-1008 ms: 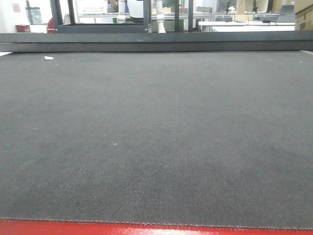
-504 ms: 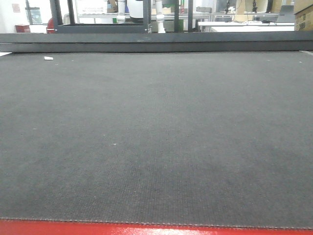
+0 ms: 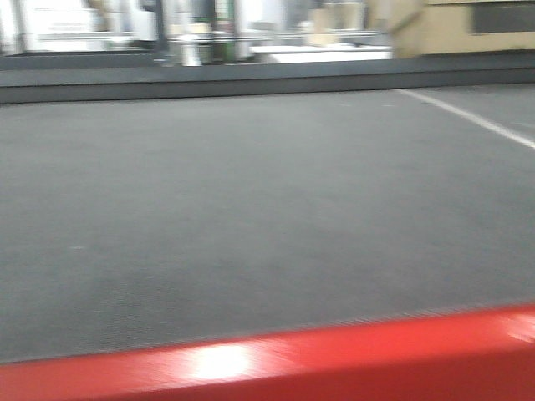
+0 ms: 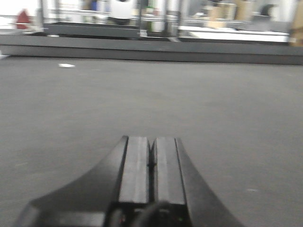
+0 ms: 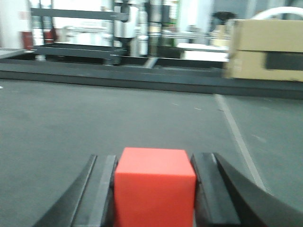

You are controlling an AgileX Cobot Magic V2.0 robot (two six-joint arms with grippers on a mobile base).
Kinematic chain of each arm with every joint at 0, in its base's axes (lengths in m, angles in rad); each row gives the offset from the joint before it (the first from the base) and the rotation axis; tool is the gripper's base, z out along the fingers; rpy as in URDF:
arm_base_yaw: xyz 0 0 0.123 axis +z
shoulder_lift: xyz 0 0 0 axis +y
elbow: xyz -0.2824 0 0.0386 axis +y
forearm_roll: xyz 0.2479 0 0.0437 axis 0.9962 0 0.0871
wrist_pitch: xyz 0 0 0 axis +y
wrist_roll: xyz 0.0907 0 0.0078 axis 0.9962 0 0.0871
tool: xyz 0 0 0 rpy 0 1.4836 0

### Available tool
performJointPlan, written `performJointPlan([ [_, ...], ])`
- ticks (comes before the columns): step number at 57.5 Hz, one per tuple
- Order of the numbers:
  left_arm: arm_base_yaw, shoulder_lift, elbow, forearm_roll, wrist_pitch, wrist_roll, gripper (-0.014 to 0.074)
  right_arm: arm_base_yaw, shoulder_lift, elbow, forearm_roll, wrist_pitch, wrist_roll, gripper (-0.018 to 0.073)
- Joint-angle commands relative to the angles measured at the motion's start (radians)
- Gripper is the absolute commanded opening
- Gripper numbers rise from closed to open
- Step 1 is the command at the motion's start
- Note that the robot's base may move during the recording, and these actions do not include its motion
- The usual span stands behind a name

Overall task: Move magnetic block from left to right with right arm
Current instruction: 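Drive the base away from the first table holding the cube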

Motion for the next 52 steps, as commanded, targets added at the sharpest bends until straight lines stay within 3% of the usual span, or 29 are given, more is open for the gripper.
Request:
performJointPlan([
  [1, 0.002, -0.012, 0.008, -0.005, -0.084, -0.006, -0.0126, -0.005, 0.015, -0.028, -0.023, -0.085, -0.011, 0.01],
  [52, 0.002, -0.012, 0.008, -0.005, -0.084, -0.006, -0.0126, -0.005, 0.015, -0.028, -0.023, -0.085, -0.011, 0.01],
])
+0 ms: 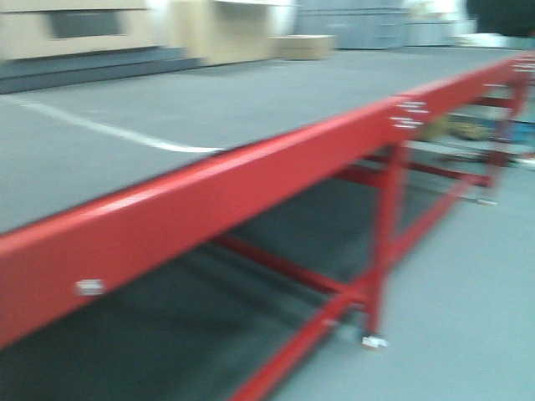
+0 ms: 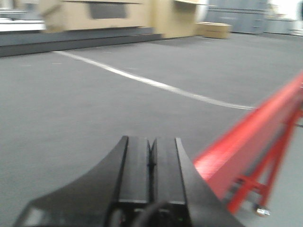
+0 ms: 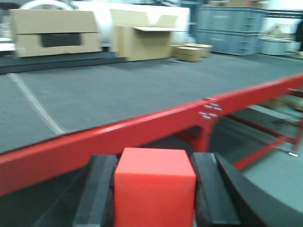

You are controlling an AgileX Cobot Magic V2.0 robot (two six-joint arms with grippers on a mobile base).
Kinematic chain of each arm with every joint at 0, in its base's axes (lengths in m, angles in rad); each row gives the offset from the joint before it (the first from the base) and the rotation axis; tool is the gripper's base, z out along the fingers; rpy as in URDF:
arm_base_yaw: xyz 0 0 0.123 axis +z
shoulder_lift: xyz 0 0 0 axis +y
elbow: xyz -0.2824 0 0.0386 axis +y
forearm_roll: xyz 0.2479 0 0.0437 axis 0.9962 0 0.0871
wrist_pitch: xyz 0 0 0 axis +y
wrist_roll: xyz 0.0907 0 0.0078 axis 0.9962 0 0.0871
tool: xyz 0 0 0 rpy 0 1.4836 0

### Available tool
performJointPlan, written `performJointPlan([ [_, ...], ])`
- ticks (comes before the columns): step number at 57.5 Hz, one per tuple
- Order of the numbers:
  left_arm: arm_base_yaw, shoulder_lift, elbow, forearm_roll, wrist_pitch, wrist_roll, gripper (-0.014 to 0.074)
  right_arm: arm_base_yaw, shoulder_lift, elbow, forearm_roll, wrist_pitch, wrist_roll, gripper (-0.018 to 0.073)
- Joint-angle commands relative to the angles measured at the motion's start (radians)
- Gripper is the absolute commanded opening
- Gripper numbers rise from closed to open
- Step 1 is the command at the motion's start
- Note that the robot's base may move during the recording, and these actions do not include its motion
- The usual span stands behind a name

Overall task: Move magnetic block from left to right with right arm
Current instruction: 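Drive the base away from the first table holding the cube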

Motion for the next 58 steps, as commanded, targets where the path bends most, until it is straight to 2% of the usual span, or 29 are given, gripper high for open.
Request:
performJointPlan([
  [1, 0.002, -0.012, 0.008, -0.005, -0.084, -0.006, -0.0126, -0.005, 0.015, -0.028, -0.023, -0.085, -0.011, 0.01],
  [58, 0.002, -0.012, 0.008, -0.005, -0.084, -0.006, -0.0126, -0.005, 0.015, -0.028, -0.023, -0.085, -0.011, 0.01],
])
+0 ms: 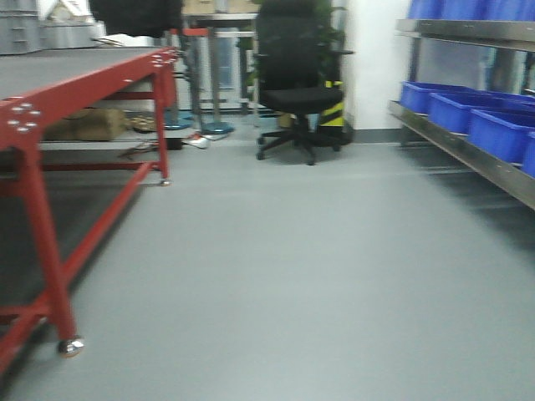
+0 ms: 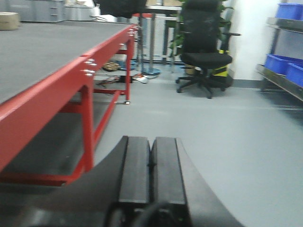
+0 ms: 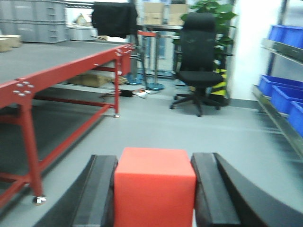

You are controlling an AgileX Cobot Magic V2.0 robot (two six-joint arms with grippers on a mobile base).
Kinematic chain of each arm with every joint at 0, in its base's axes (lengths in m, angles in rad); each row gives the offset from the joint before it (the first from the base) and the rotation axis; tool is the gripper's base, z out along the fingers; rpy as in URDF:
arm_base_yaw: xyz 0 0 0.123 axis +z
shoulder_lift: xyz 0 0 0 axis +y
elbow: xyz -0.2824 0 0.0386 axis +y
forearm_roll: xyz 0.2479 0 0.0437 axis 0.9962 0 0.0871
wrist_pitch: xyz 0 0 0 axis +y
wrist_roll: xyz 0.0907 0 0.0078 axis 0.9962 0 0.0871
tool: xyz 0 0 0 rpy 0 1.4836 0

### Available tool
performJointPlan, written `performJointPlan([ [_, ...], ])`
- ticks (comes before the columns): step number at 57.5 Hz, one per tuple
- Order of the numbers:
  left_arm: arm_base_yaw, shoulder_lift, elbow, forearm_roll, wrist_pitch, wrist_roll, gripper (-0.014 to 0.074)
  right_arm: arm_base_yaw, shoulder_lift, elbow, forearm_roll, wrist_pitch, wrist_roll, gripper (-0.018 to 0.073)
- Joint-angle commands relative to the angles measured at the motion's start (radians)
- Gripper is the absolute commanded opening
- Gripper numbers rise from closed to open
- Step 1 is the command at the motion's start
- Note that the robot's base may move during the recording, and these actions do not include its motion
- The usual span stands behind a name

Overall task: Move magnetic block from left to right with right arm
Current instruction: 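Drive the base away from the first table holding the cube, then turn the base and drive to the second carpeted table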

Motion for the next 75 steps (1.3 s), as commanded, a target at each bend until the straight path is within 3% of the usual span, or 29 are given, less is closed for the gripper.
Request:
performJointPlan([
  [1, 0.002, -0.012, 0.008, -0.005, -0.084, -0.006, -0.0126, -0.005, 0.015, -0.028, -0.023, -0.085, -0.011, 0.01],
  [75, 0.002, -0.01, 0.008, -0.005, -0.084, -0.006, -0.0126, -0.005, 0.013, -0.028, -0.023, -0.085, -0.011, 0.01],
])
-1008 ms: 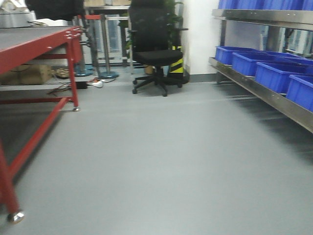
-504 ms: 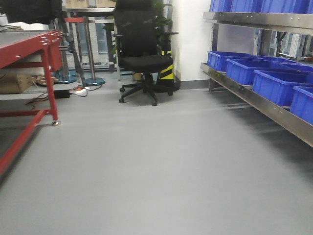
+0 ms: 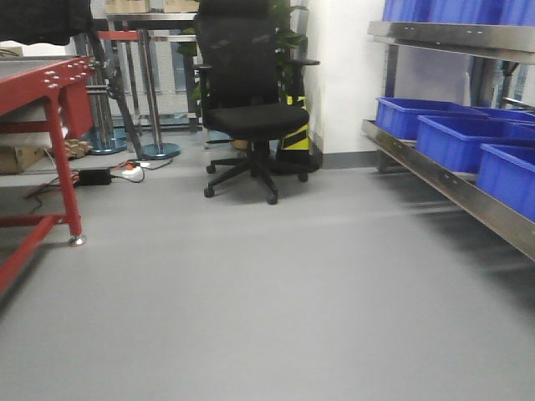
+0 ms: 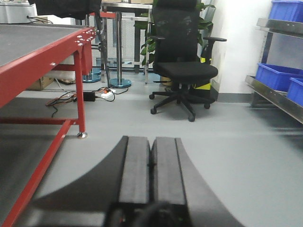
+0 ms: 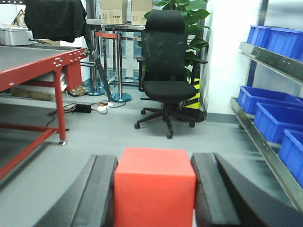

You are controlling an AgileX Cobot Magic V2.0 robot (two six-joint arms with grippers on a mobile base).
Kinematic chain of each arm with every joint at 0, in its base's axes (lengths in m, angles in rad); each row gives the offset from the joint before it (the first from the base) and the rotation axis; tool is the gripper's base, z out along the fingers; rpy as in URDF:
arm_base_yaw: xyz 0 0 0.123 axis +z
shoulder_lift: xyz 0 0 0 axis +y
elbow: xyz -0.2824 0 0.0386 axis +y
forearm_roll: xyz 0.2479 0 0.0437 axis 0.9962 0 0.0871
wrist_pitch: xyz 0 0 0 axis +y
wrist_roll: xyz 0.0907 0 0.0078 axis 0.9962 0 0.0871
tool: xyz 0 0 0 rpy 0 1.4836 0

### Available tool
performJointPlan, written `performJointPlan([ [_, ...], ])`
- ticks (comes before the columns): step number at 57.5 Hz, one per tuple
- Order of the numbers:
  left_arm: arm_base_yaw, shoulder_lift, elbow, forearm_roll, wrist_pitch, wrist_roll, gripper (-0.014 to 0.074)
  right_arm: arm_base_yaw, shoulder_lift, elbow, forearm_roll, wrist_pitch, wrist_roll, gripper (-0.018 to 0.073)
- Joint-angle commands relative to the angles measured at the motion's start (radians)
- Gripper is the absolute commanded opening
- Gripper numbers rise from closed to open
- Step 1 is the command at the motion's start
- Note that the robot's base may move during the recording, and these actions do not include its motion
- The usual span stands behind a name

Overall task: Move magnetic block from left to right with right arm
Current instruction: 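Turn the base and drive to the second carpeted table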

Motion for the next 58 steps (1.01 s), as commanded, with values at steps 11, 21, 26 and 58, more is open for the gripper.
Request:
performJointPlan([
  [11, 0.002, -0.01, 0.008, -0.005, -0.084, -0.006, -0.0126, -0.005, 0.017, -0.028, -0.023, -0.085, -0.011, 0.01],
  [21, 0.002, -0.01, 0.008, -0.005, -0.084, -0.006, -0.0126, -0.005, 0.017, -0.028, -0.023, -0.085, -0.011, 0.01],
  [26, 0.002, -0.01, 0.008, -0.005, -0.084, -0.006, -0.0126, -0.005, 0.017, -0.028, -0.023, -0.085, -0.011, 0.01],
  [58, 0.002, -0.01, 0.008, -0.005, -0.084, -0.006, -0.0126, -0.005, 0.017, -0.028, -0.023, -0.085, -0.011, 0.01],
])
